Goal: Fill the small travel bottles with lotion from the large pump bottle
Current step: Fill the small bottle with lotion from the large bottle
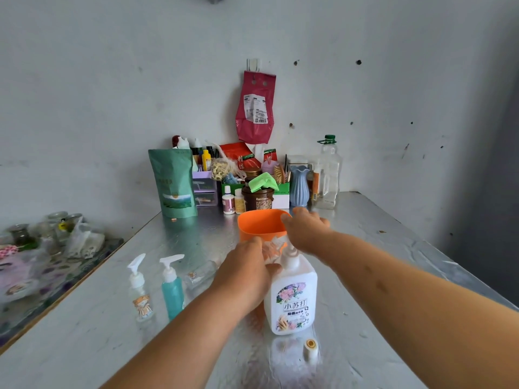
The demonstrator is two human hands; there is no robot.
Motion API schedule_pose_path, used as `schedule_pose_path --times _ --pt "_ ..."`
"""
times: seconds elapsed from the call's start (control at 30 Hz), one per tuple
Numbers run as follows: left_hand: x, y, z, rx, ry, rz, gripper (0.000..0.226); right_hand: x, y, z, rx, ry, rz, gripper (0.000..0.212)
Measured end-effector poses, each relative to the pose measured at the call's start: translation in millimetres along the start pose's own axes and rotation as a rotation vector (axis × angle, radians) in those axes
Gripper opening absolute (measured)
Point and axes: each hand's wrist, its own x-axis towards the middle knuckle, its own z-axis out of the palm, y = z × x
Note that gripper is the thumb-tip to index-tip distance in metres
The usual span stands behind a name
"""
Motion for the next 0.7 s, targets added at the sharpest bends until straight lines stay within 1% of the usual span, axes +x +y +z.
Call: schedule_pose_path --times 0.17,0.27,0.4,0.47,0.63,0.7 --pt "1 3 -2 0.030 0.012 -0.004 0.033 -1 0 -3 -0.059 -0.006 -0.022 0.039" --pt "3 3 -1 0.033 0.014 -0.007 0.033 -4 1 -5 -0.008 -0.018 -0.016 0.040" --pt "4 1 0 0.050 0.014 -0.002 0.032 0 1 0 -0.023 -0.010 -0.043 0.034" --pt "5 0 1 0.052 0.009 0.003 0.032 4 3 5 0.009 -0.023 -0.030 0.036" --pt "5 -4 3 0.060 -0.021 -0.005 0.030 2 8 15 0.062 0.033 -0.038 0.037" --pt "5 -3 4 0.045 -0.028 -0.012 0.031 -1 5 12 0.099 0.000 -0.005 0.034"
